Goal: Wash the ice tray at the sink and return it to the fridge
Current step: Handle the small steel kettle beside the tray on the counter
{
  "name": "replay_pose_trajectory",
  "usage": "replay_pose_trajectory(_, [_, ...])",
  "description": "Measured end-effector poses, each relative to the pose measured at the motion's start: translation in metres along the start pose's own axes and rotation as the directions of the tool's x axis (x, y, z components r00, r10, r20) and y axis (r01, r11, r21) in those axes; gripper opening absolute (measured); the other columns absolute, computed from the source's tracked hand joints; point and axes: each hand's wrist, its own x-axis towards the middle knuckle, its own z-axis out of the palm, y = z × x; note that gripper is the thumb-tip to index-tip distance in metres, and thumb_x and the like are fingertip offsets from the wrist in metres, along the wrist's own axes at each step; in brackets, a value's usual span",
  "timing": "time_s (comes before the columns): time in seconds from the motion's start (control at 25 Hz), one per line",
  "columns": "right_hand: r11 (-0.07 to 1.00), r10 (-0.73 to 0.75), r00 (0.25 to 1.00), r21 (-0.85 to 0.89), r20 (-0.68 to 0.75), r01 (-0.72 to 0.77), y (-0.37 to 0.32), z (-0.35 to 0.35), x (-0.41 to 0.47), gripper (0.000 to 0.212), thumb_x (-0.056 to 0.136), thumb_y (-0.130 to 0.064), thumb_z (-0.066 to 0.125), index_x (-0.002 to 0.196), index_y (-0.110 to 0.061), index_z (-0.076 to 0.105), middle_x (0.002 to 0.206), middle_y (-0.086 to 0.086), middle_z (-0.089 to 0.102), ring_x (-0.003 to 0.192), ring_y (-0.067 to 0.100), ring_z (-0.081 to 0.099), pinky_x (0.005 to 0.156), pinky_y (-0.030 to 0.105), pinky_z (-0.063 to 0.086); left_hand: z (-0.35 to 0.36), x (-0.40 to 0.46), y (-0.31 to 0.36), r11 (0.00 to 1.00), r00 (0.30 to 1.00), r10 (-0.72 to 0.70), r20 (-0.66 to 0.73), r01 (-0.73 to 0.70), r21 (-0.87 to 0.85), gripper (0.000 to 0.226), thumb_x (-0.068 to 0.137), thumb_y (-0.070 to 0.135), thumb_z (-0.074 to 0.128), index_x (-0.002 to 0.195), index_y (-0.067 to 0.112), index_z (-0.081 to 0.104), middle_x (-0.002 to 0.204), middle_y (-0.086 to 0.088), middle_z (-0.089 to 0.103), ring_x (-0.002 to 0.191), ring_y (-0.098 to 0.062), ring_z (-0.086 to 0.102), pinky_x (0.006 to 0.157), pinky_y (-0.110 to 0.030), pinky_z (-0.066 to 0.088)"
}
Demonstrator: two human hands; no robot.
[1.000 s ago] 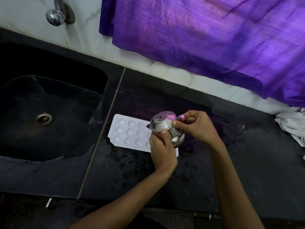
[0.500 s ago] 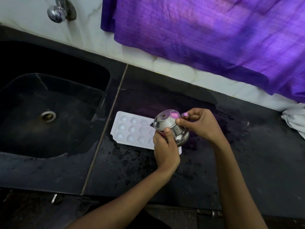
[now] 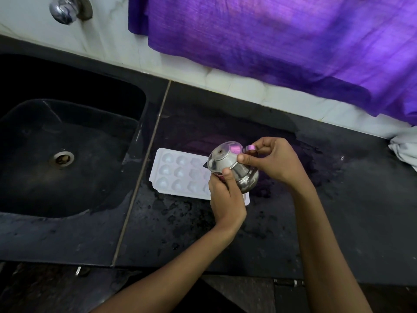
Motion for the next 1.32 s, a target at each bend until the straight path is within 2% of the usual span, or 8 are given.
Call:
replay_pose_trajectory(0.16, [1.0,0.007,1.0,0.007,-0.007,-0.007,-0.001,0.0,-0.003,0.067,0.036,-0.07,0.067,0.08,-0.019,0.067,0.074,-0.007,0.072,0.077,0.007,0.068,0.082,0.042,0.055,0.0,-0.002,0.001,1.0,1.0,0.021,0.001,-0.021,-0.007,0.049,0.094,0.052,0.024,0.114,0.015,0.051,0.112,-0.002,0.061,0.102,-0.015,0.059,0.084,-0.034,0.05])
replay_pose_trajectory(0.36, [0.994,-0.005,1.0,0.105,-0.021,0.007,0.002,-0.001,-0.009,0.063,0.038,-0.065,0.072,0.076,-0.016,0.067,0.071,-0.004,0.073,0.075,0.012,0.071,0.083,0.046,0.055,-0.001,-0.007,0.005,0.993,0.993,0.115,-0.024,-0.115,0.006,0.062,0.087,0.057,0.023,0.122,0.012,0.049,0.114,0.0,0.057,0.103,-0.012,0.057,0.078,-0.02,0.045])
replay_pose_trajectory(0.48, [0.983,-0.025,0.999,0.183,-0.035,0.031,0.002,-0.002,-0.014,0.054,0.042,-0.056,0.076,0.074,-0.014,0.066,0.072,-0.002,0.074,0.074,0.015,0.071,0.083,0.047,0.055,-0.002,-0.012,0.009,0.986,0.984,0.169,-0.055,-0.169,0.016,0.065,0.086,0.056,0.023,0.129,0.012,0.046,0.119,0.002,0.053,0.108,-0.011,0.054,0.083,-0.021,0.043])
replay_pose_trajectory(0.6, [0.973,-0.041,0.998,0.225,-0.057,0.053,0.0,-0.004,-0.018,0.054,0.041,-0.056,0.077,0.073,-0.014,0.066,0.073,-0.003,0.074,0.075,0.018,0.072,0.083,0.047,0.055,-0.002,-0.016,0.013,0.98,0.977,0.2,-0.071,-0.199,0.018,0.066,0.086,0.055,0.024,0.131,0.012,0.044,0.12,0.004,0.049,0.109,-0.008,0.05,0.086,-0.019,0.041])
replay_pose_trajectory(0.8, [0.985,-0.054,0.999,0.164,0.003,0.052,-0.001,-0.004,-0.021,0.059,0.041,-0.06,0.076,0.076,-0.014,0.067,0.075,0.001,0.074,0.077,0.021,0.071,0.083,0.05,0.054,-0.003,-0.028,0.009,0.989,0.986,0.146,-0.077,-0.146,0.005,0.069,0.084,0.056,0.023,0.133,0.011,0.042,0.122,0.0,0.049,0.112,-0.012,0.051,0.091,-0.028,0.044])
replay_pose_trajectory(0.96, [0.992,-0.035,0.999,0.125,0.039,0.03,0.003,0.0,-0.024,0.058,0.037,-0.063,0.076,0.072,-0.017,0.066,0.073,0.001,0.074,0.076,0.019,0.071,0.084,0.05,0.054,-0.005,-0.031,0.002,0.996,0.994,0.087,-0.068,-0.086,0.016,0.071,0.083,0.057,0.021,0.132,0.011,0.043,0.121,-0.002,0.05,0.111,-0.014,0.052,0.088,-0.025,0.042])
replay_pose_trajectory(1.16, [0.998,-0.017,0.999,0.064,0.042,0.014,0.002,0.002,-0.025,0.059,0.037,-0.063,0.074,0.073,-0.017,0.066,0.07,-0.002,0.073,0.073,0.014,0.07,0.083,0.048,0.054,-0.006,-0.032,-0.003,0.999,0.999,0.005,-0.05,-0.003,0.051,0.051,0.096,0.044,0.026,0.132,0.011,0.044,0.125,-0.003,0.05,0.113,-0.017,0.051,0.085,-0.023,0.036])
replay_pose_trajectory(1.32, [0.999,-0.005,0.999,0.046,0.035,0.003,0.003,0.002,-0.026,0.059,0.037,-0.065,0.072,0.073,-0.018,0.066,0.069,-0.002,0.073,0.073,0.015,0.07,0.083,0.048,0.054,-0.005,-0.032,-0.002,0.998,0.999,-0.004,-0.044,0.006,0.061,0.052,0.096,0.044,0.026,0.133,0.013,0.043,0.126,-0.003,0.05,0.114,-0.018,0.051,0.086,-0.026,0.038])
